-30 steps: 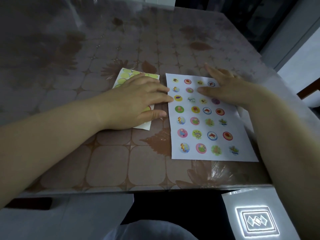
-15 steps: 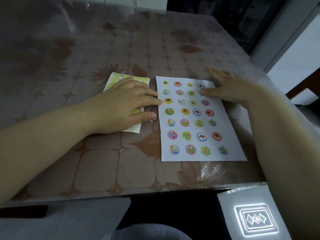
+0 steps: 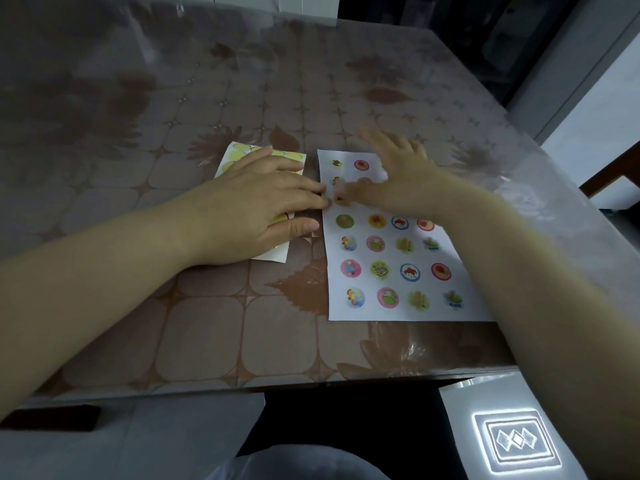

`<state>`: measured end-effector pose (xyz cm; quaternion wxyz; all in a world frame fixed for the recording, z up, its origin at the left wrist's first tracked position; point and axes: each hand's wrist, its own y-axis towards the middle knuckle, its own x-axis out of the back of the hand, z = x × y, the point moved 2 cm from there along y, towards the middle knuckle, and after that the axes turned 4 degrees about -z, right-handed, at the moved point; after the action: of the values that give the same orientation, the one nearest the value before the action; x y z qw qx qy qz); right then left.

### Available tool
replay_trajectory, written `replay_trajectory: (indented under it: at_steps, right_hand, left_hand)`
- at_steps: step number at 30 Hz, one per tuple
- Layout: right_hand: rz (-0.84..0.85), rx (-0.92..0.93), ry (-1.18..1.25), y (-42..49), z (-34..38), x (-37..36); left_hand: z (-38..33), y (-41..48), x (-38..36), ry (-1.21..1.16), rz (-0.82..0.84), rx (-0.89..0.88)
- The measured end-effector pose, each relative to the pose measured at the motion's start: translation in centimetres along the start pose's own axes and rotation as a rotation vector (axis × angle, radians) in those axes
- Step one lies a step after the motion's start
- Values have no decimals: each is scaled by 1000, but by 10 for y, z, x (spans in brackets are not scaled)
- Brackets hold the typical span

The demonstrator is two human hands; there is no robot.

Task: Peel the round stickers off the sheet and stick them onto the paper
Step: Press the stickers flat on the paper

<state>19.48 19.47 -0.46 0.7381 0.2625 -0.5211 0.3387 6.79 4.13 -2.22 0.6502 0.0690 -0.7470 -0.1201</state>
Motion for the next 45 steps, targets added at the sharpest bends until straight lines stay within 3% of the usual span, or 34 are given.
replay_trajectory:
  at_steps: [9, 15, 20, 29, 34, 40, 45]
  right_hand:
    - [116, -57, -56, 6, 3, 0]
    - [103, -34, -44, -5, -14, 8]
    - [208, -80, -96, -8, -29, 14]
    - [204, -83, -45, -7, -29, 15]
    - [185, -153, 136, -9, -48, 27]
    - [187, -122, 34, -5, -48, 22]
    - [188, -146, 96, -1, -48, 21]
  left_hand:
    - [0, 2, -1, 5, -18, -15]
    - [-1, 1, -1, 37, -5, -29]
    - [-1, 1, 1, -3, -11, -15]
    - [1, 3, 0, 27, 0, -42]
    - [-1, 2, 1, -22, 8, 16]
    - [-1, 7, -3, -81, 32, 51]
    - [1, 5, -5, -76, 37, 51]
